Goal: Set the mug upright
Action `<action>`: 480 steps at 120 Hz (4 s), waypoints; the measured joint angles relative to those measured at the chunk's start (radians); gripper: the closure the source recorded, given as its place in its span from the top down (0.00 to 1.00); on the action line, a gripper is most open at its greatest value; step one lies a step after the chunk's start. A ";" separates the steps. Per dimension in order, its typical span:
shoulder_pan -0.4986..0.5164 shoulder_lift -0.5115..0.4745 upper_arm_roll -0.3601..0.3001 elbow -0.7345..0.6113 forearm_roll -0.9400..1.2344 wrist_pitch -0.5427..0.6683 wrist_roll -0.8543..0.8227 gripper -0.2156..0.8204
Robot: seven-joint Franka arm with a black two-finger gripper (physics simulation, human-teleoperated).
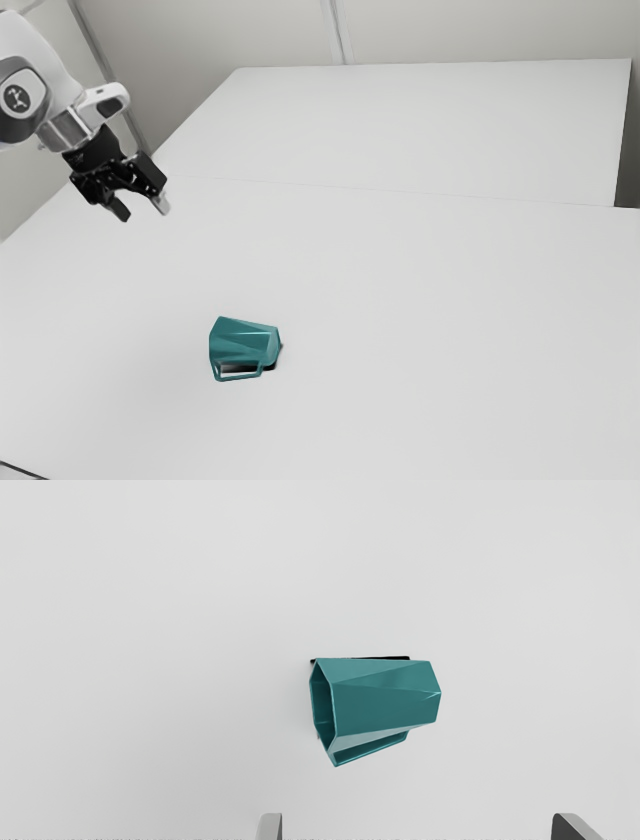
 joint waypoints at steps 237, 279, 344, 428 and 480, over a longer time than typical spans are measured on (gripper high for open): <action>0.169 0.128 0.115 -0.440 -0.600 0.065 0.897 0.75; 0.168 0.190 0.115 -0.439 -0.655 0.070 1.018 0.75; 0.128 0.311 0.100 -0.387 -0.735 0.097 1.123 0.75; 0.051 0.348 0.089 -0.386 -0.806 0.135 1.173 0.44; 0.082 0.341 0.089 -0.375 -0.809 0.143 1.184 0.13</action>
